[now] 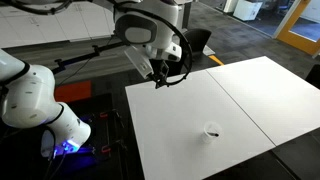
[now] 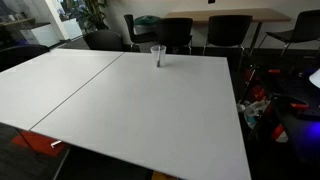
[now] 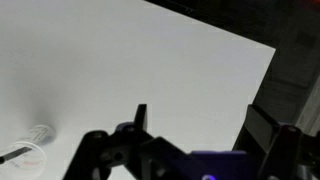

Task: Take the marker from the clear cup and place it on the table

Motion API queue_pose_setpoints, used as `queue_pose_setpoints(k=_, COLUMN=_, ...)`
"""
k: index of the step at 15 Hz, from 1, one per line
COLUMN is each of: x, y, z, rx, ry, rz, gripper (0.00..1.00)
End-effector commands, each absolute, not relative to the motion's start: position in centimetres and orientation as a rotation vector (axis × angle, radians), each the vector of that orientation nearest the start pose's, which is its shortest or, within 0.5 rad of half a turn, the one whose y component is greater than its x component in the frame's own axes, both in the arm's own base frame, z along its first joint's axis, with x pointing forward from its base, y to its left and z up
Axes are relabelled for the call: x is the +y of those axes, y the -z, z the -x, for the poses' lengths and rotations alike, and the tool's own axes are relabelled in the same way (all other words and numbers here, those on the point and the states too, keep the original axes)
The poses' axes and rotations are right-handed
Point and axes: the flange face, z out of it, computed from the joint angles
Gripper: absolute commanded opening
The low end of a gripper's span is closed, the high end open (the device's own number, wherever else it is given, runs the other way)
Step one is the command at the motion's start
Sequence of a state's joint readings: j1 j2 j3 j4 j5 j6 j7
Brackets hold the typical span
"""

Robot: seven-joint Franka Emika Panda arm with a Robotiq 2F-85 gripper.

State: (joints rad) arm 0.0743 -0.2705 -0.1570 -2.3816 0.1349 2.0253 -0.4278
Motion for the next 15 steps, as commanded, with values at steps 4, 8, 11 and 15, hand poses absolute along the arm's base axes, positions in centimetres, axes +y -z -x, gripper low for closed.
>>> queue_pose_setpoints(k=4, x=-3.0, y=-41.8, z=-44.5, rx=-0.425, ry=-0.071, rz=2.932, gripper=1.00)
queue_pose_setpoints(k=8, x=-2.7, y=-41.7, z=-44.7, rx=-0.415, ry=-0.067, rz=2.943, gripper=1.00)
queue_pose_setpoints(k=11, x=-2.0, y=-41.6, z=-45.8, rx=-0.351, ry=-0.018, rz=2.967, gripper=1.00)
queue_pose_setpoints(k=15, x=-0.3, y=-41.4, z=-48.4, rx=-0.152, ry=0.177, rz=3.014, gripper=1.00)
